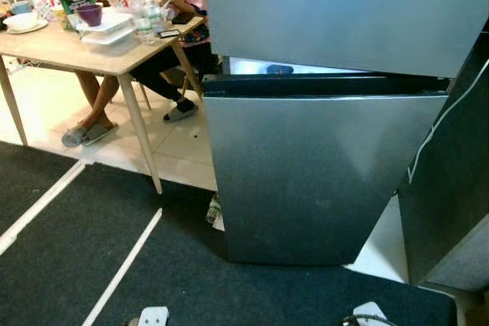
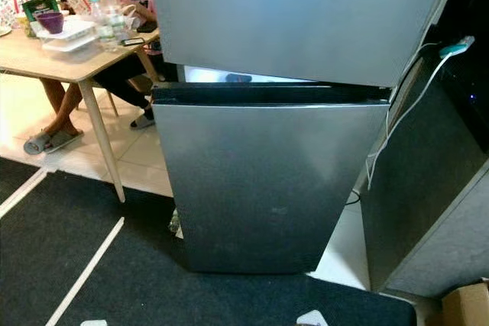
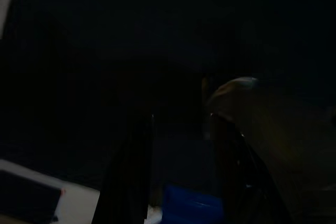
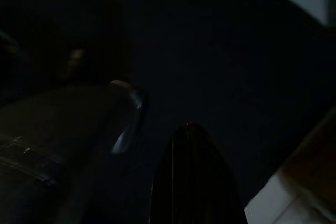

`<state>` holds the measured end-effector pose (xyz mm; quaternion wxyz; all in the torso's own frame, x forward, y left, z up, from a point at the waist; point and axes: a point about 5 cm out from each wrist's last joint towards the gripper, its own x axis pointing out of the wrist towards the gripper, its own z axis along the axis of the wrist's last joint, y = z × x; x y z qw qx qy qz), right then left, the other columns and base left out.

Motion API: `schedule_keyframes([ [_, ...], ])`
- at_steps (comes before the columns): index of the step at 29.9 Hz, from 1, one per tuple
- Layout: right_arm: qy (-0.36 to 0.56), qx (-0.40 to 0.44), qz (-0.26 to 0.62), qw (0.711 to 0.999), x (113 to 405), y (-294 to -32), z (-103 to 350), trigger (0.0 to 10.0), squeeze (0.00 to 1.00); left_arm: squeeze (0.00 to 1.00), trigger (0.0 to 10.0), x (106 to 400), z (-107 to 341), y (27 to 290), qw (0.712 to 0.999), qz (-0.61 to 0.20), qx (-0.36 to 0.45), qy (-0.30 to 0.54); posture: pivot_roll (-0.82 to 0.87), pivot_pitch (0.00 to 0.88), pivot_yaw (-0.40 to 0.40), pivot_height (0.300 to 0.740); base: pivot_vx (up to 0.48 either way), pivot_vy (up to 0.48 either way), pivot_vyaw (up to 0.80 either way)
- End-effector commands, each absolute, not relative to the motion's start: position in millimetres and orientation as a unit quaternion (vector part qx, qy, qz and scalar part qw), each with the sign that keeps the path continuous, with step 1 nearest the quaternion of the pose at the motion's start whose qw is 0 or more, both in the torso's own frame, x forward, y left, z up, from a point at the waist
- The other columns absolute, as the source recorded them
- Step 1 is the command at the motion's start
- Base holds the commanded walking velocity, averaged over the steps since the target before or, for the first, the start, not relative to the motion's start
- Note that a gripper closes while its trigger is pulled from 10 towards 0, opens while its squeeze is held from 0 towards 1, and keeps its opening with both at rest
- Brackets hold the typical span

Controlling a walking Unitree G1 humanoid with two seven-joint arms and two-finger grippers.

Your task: Restocking fridge

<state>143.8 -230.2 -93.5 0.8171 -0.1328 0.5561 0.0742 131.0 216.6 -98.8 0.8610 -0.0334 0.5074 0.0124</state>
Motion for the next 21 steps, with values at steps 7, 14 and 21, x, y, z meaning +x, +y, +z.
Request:
schedule_keyframes([
  [7,0.516,-0.165,0.115,0.832,179,-213,-83,10.0,0.0,0.0,10.0,134,-95,233,0.862,0.036,-0.031,0.504,0.05,0.0,0.012,0.74,0.277,0.0,0.0],
  [14,0.511,-0.169,0.12,0.834,183,-210,-81,10.0,0.0,0.0,10.0,121,-100,228,0.851,0.027,-0.03,0.524,0.04,0.0,0.018,0.74,0.276,0.0,0.0],
  [21,0.531,-0.173,0.127,0.82,166,-212,-88,10.0,0.0,0.0,10.0,108,-105,221,0.841,0.022,-0.034,0.54,0.02,0.0,0.011,0.74,0.276,0.0,0.0],
])
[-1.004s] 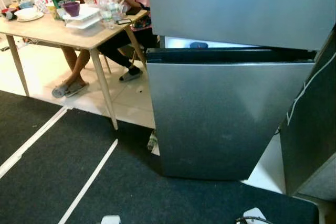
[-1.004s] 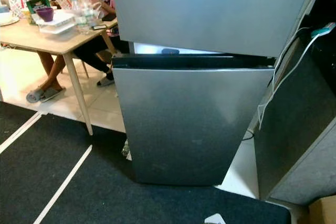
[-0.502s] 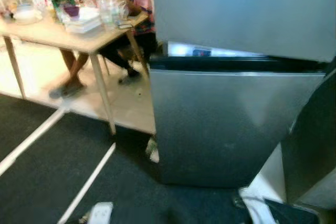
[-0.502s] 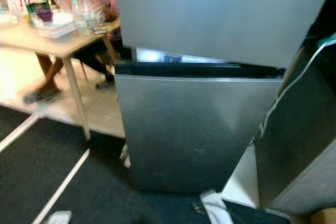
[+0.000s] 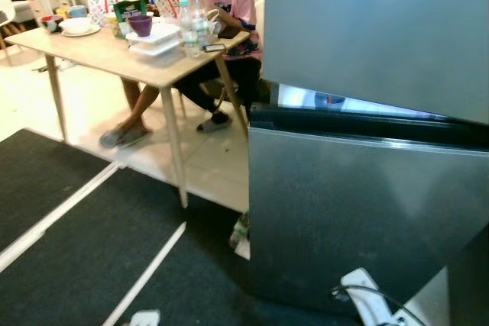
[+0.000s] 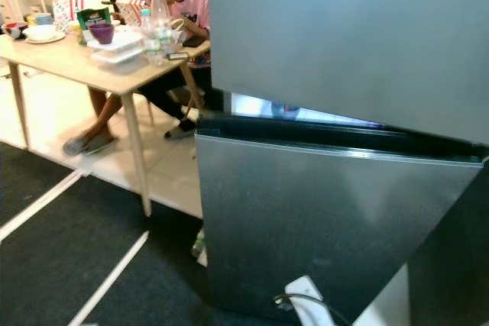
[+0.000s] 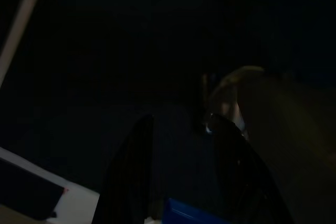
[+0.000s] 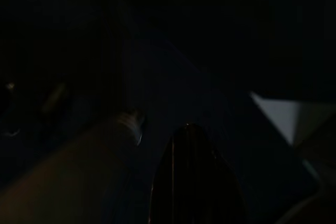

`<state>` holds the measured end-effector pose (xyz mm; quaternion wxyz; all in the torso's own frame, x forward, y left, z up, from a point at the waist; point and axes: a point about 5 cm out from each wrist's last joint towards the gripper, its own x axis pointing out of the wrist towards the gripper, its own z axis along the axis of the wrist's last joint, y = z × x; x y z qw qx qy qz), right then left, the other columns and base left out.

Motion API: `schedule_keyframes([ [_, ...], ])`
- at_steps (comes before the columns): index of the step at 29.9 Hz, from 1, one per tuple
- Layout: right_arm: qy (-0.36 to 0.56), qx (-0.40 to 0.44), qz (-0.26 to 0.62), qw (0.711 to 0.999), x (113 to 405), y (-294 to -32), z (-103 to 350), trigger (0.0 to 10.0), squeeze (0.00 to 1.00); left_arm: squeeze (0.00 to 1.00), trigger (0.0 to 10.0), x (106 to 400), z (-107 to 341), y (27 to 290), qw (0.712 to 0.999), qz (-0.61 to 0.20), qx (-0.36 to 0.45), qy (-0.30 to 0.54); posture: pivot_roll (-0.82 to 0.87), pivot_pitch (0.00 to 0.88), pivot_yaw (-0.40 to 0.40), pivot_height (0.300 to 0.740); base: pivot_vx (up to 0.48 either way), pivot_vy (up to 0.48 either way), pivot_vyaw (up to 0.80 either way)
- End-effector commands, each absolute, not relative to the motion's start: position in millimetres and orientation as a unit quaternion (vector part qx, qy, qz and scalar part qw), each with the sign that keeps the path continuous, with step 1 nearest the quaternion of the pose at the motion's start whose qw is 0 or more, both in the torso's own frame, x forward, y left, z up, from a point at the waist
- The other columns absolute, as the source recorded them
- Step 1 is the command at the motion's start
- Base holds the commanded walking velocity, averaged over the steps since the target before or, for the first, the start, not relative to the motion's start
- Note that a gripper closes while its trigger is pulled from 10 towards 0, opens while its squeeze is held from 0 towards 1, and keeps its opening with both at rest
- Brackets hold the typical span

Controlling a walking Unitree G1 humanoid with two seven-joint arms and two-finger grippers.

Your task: Restocking fridge

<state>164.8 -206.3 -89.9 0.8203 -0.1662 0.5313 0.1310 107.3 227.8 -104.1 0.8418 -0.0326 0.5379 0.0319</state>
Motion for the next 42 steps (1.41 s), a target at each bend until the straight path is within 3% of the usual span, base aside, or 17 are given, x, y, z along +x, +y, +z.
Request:
schedule_keyframes([
  [1,0.532,-0.172,0.126,0.82,165,-212,-89,10.0,0.0,0.0,10.0,108,-106,219,0.84,0.019,-0.034,0.541,0.02,0.0,0.009,0.74,0.277,0.0,0.0],
  [8,0.521,-0.15,0.107,0.833,169,-215,-86,10.0,0.0,0.0,10.0,119,-104,218,0.844,0.021,-0.024,0.535,0.02,0.0,0.012,0.74,0.271,0.0,0.0],
  [14,0.439,-0.065,0.059,0.894,212,-217,-63,10.0,0.0,0.0,10.0,115,-103,223,0.843,0.031,-0.021,0.537,0.02,0.0,0.025,0.74,0.0,0.0,0.0],
  [24,0.352,-0.037,0.052,0.934,255,-219,-31,10.0,0.0,0.0,10.0,100,-108,222,0.832,0.027,-0.023,0.553,0.02,0.0,0.026,0.74,0.0,0.0,0.0],
  [29,0.263,-0.031,0.044,0.963,296,-216,5,10.0,0.0,0.0,10.0,97,-108,222,0.83,0.027,-0.025,0.557,0.02,0.0,0.03,0.74,0.0,0.0,0.0],
  [35,0.208,-0.028,0.054,0.976,321,-206,32,10.0,0.0,0.0,10.0,107,-107,218,0.835,0.028,-0.027,0.549,0.02,0.0,0.023,0.74,0.0,0.0,0.0],
  [42,0.202,-0.023,0.054,0.978,325,-202,35,10.0,0.0,0.0,10.0,108,-107,216,0.836,0.028,-0.03,0.547,0.03,0.0,0.02,0.74,0.0,0.0,0.0],
])
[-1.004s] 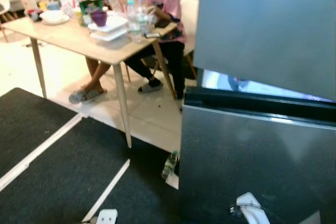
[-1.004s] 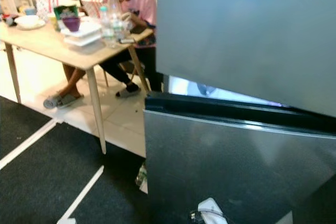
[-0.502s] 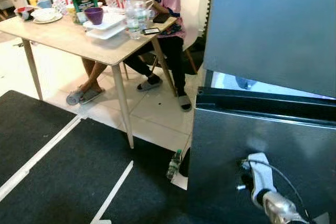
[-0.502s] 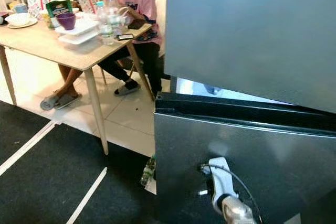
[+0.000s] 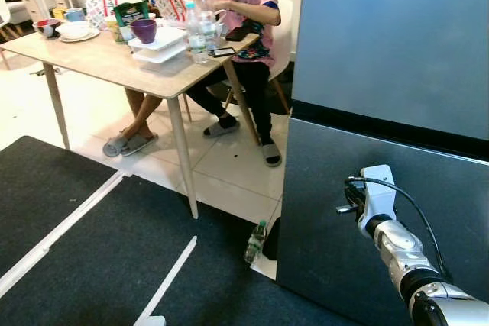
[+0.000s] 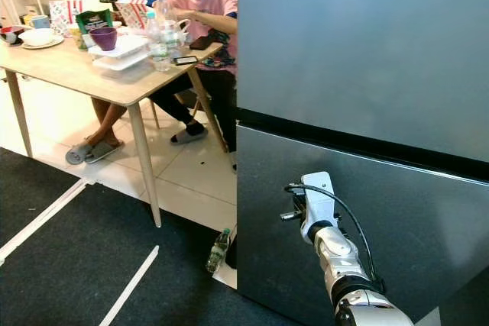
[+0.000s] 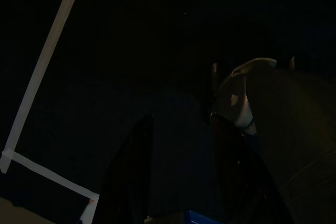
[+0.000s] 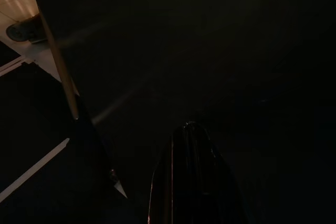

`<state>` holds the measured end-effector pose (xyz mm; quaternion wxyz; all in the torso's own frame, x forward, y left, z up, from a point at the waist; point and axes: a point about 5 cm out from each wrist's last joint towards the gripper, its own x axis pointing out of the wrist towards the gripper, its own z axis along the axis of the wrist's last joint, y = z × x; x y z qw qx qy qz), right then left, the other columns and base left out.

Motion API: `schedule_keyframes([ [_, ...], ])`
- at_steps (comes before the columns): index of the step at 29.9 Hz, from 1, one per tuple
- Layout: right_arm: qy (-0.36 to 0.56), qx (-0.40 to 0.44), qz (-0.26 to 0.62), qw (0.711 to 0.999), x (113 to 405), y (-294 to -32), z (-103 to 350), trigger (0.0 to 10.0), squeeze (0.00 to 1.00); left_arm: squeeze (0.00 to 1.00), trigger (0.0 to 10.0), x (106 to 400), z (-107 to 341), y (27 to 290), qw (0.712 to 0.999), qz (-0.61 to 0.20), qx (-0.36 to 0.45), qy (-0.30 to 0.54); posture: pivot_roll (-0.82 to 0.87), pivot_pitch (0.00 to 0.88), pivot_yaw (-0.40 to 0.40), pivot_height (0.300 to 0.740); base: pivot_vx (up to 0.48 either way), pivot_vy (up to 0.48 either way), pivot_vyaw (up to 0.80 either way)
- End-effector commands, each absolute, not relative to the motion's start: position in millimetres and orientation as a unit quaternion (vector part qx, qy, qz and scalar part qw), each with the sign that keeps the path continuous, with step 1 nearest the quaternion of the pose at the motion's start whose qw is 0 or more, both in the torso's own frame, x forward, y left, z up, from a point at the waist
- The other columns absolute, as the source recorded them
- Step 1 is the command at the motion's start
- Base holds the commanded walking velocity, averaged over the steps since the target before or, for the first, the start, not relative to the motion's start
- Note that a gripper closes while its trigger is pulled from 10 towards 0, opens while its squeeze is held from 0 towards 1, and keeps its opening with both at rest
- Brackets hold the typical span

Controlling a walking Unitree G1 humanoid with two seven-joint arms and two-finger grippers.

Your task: Restocking fridge

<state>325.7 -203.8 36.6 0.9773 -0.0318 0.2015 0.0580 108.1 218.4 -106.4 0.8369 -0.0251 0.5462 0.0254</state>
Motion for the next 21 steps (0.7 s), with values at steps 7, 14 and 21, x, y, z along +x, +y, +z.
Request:
schedule_keyframes([
  [7,0.269,-0.047,0.074,0.959,302,-198,6,10.0,0.0,0.0,10.0,100,-108,219,0.832,0.03,-0.032,0.553,0.03,0.0,0.017,0.74,0.0,0.0,0.0],
  [14,0.454,-0.053,0.08,0.886,210,-207,-66,10.0,0.0,0.0,10.0,100,-108,220,0.832,0.029,-0.03,0.553,0.04,0.0,0.022,0.74,0.0,0.0,0.11],
  [21,0.546,-0.083,0.071,0.831,151,-219,-93,10.0,0.0,0.0,10.0,107,-107,215,0.835,0.022,-0.027,0.548,0.04,0.0,0.027,0.74,0.0,0.0,0.75],
])
